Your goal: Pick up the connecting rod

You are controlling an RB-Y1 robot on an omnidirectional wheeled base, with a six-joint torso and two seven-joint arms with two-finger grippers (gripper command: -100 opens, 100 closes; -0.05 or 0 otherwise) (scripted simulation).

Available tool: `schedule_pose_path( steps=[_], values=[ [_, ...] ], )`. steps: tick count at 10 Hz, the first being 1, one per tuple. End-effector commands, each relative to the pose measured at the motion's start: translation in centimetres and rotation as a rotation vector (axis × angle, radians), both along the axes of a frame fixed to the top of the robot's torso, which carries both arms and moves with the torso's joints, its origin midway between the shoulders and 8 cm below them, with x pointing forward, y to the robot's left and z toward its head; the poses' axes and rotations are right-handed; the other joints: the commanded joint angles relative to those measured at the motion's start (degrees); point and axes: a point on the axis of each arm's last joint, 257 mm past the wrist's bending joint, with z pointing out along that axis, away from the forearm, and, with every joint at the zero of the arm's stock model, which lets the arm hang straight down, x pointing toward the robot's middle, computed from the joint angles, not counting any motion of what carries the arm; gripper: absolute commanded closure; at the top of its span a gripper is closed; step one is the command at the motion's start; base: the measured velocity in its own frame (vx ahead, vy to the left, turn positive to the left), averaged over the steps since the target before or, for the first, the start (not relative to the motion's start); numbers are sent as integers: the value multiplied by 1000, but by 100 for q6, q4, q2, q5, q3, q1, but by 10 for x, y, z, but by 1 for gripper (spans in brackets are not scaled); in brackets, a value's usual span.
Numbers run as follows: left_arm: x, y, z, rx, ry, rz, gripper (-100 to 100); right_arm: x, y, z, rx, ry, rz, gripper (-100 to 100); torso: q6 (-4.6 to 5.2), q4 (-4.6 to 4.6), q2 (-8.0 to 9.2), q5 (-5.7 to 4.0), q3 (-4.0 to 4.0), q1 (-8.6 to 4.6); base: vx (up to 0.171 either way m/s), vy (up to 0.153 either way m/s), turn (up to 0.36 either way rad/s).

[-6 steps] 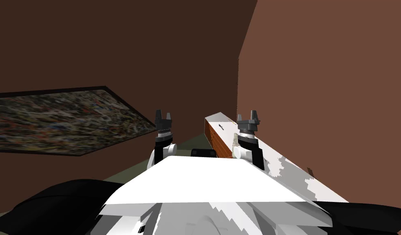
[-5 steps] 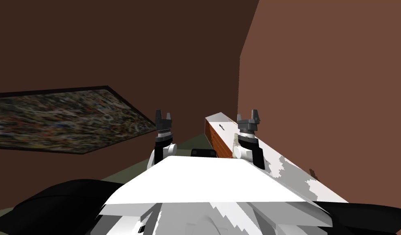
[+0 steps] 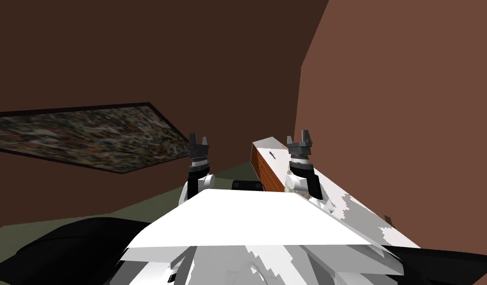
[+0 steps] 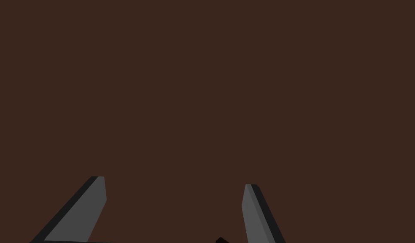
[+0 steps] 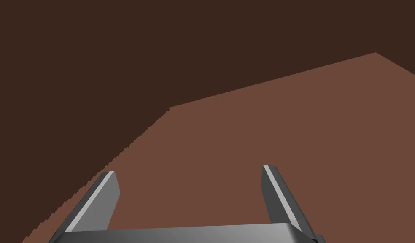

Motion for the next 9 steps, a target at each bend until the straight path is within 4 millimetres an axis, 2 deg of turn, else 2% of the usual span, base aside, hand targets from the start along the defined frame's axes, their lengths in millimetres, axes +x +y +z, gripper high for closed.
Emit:
schedule_pose_path(
  steps=[1,4,5,9],
  values=[
    [0,0,0,0,0,0,0,9,3,0,-58,2,3,-100,0,0,0,0,0,0,-22,0,183],
    [0,0,0,0,0,0,0,29,6,-8,-173,22,5,-100,0,-1,-2,0,-1,0,-20,0,224],
    [0,0,0,0,0,0,0,30,6,-8,-185,23,9,-100,-1,-1,-3,0,-2,-1,-9,-7,68],
    [0,0,0,0,0,0,0,55,6,-28,-334,71,11,-100,5,-2,-7,-1,-4,-1,-5,-1,152]
  ],
)
